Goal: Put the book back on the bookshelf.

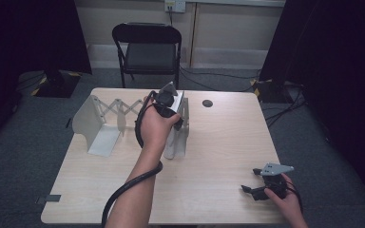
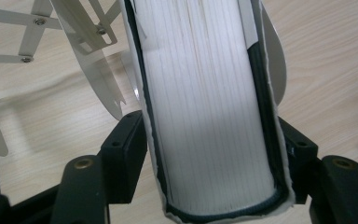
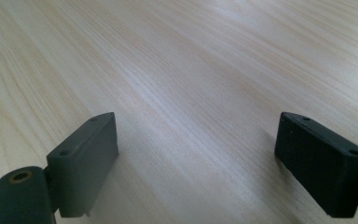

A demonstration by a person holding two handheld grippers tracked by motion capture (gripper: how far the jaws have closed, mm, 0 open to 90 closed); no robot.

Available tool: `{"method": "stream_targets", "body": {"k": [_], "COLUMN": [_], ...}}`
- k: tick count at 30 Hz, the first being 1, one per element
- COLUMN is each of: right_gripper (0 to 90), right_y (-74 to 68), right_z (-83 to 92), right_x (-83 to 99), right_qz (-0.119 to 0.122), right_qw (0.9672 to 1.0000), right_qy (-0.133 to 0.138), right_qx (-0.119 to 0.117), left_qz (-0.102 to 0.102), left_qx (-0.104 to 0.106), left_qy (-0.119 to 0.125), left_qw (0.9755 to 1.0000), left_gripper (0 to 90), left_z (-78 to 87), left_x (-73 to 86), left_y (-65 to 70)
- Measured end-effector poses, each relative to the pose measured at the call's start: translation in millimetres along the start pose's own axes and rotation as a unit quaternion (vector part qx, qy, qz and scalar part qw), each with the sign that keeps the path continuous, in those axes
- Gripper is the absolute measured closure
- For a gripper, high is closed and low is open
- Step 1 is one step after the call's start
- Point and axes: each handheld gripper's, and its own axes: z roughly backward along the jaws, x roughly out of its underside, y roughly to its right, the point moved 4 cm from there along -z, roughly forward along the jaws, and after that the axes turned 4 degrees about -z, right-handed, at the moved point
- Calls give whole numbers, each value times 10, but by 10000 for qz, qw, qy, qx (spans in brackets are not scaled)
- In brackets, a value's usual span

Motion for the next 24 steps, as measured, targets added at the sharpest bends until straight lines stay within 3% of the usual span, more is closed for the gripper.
{"method": "stream_targets", "body": {"k": [24], "right_gripper": [128], "right_y": [-6], "right_z": [3], "right_x": [3], "right_qz": [-12], "right_qw": [10000], "right_qy": [-2], "right_qx": [4], "left_qz": [-107], "left_qx": [169], "left_qy": [-17], "left_qw": [9998], "left_gripper": [343], "left_z": [27], "left_x": [131], "left_y": [7]}}
